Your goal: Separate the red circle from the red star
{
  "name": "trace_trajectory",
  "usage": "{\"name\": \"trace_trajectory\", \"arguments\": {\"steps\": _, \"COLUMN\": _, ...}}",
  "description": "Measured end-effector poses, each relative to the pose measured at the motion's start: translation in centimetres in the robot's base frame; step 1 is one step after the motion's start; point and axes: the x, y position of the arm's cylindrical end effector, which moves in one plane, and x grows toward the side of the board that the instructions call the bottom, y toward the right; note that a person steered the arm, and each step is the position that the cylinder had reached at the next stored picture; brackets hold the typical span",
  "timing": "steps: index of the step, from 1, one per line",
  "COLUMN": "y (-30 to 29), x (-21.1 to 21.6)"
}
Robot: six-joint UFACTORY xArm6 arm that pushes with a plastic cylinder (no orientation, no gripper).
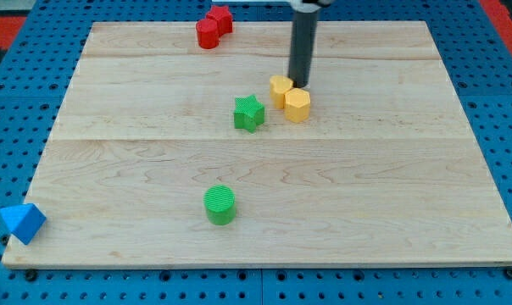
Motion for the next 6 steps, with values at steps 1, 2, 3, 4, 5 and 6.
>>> {"name": "trace_trajectory", "arguments": {"steps": 1, "y": -3.4, "x": 0.0}}
{"name": "trace_trajectory", "arguments": {"steps": 2, "y": -5.1, "x": -6.6}}
{"name": "trace_trajectory", "arguments": {"steps": 3, "y": -3.7, "x": -13.2}}
{"name": "trace_trajectory", "arguments": {"steps": 4, "y": -5.2, "x": -14.7}}
{"name": "trace_trajectory", "arguments": {"steps": 5, "y": -12.9, "x": -14.5}}
{"name": "trace_trajectory", "arguments": {"steps": 6, "y": -17.5, "x": -11.5}}
